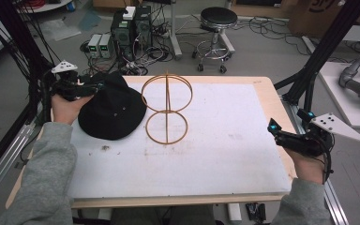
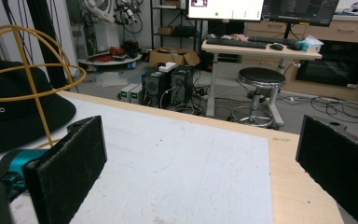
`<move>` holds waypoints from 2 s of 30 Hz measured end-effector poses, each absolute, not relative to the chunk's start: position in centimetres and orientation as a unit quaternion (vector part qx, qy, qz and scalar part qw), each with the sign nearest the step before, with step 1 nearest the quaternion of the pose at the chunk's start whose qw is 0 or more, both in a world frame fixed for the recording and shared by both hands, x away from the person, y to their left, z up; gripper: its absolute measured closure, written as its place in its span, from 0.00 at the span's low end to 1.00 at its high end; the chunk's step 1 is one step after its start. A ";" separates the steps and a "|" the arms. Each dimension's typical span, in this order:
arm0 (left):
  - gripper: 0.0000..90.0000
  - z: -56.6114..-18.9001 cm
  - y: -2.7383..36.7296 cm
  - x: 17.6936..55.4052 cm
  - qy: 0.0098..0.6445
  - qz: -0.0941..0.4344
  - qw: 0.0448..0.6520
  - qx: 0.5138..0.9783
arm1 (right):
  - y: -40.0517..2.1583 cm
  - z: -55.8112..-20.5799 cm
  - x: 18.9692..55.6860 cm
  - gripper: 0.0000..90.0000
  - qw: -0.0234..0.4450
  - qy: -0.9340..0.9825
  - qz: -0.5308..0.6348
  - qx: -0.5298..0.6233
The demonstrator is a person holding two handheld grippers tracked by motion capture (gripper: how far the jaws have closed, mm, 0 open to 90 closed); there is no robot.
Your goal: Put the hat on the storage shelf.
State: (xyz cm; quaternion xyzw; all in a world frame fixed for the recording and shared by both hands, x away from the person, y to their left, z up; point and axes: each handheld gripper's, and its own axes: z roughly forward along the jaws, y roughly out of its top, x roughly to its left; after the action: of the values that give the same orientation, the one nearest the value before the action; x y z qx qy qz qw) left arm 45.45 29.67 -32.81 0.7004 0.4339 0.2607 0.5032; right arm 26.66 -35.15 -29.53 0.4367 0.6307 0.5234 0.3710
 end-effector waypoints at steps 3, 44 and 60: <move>0.43 -33.4 30.1 45.9 0.427 0.260 0.516 0.696 | -35.1 -29.6 26.8 0.01 0.371 0.633 0.521 0.437; 0.99 -26.6 29.4 43.6 0.327 0.237 0.532 0.745 | -34.0 -30.5 27.8 0.01 0.361 0.653 0.507 0.431; 0.99 -19.1 29.6 40.4 0.279 0.228 0.564 0.743 | -33.5 -30.6 28.0 0.01 0.348 0.660 0.520 0.416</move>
State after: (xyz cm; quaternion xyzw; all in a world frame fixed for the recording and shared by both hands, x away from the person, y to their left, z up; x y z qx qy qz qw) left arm 40.43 29.62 -19.13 0.7430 0.2790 0.2280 0.5641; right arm 28.02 -33.54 -30.62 0.4162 0.6597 0.5200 0.3480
